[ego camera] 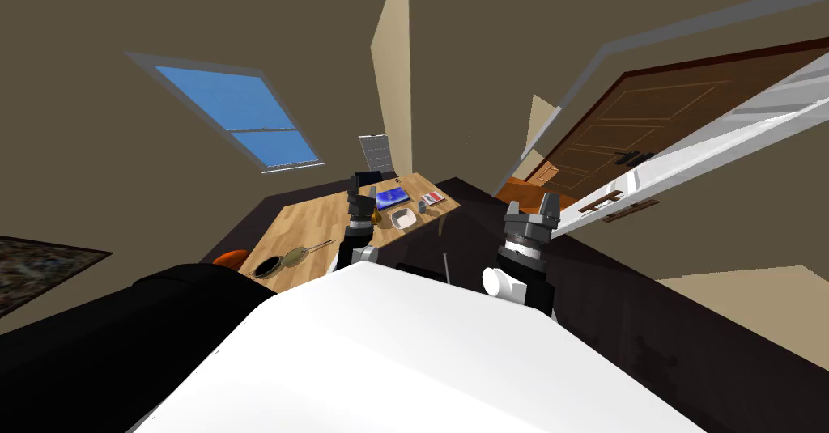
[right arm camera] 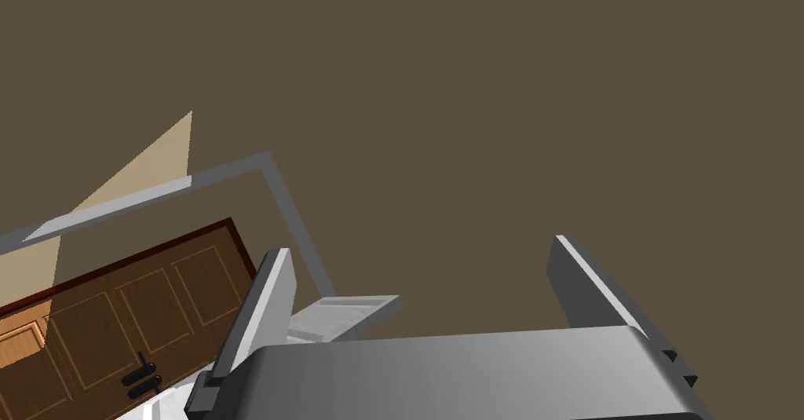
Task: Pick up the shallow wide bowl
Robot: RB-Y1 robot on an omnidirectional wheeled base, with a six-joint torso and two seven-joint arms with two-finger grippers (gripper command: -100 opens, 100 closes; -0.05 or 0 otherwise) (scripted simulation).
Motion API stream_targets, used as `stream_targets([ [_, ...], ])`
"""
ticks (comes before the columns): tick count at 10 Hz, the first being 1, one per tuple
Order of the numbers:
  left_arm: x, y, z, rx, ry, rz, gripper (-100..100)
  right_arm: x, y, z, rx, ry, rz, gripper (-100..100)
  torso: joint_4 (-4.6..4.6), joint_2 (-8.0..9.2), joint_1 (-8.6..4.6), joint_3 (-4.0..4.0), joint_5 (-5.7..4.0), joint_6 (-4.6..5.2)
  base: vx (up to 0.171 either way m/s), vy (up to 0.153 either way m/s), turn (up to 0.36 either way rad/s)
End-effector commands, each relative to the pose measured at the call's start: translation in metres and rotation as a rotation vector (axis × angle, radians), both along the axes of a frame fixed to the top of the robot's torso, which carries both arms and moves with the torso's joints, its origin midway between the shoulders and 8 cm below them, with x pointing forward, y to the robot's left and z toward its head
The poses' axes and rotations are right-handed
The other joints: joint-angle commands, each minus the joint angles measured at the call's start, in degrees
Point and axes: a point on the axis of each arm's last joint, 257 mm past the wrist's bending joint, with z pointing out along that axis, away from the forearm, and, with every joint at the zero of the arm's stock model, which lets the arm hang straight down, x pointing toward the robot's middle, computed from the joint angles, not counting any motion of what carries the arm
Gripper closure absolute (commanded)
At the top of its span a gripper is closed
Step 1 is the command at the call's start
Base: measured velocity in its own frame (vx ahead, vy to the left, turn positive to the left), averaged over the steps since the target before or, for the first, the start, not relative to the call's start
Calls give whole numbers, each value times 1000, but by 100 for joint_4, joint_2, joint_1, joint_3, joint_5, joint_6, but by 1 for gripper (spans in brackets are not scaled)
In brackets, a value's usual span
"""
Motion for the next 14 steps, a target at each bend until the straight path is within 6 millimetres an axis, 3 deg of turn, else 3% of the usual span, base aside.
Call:
stream_targets([
  [1, 5, -2, -7, 33, 34, -18, -100, 0, 0, 0, 0, 0, 0, 0, 0, 0, 0, 0, 0, 0, 10, -36, 39],
  [6, 26, 6, -41, 81, 171, -36, -100, 0, 0, 0, 0, 0, 0, 0, -1, -5, -26, -3, -6, 0, 12, -71, 71],
  [10, 45, 25, -81, 85, 318, -21, -100, 0, 0, 0, 0, 0, 0, 0, -4, -19, -47, -11, -10, 0, 38, -123, 96],
  [14, 55, 38, -108, 72, 414, -5, -100, 0, 0, 0, 0, 0, 0, 0, -4, -17, -38, -10, -9, -1, 31, -98, 58],
])
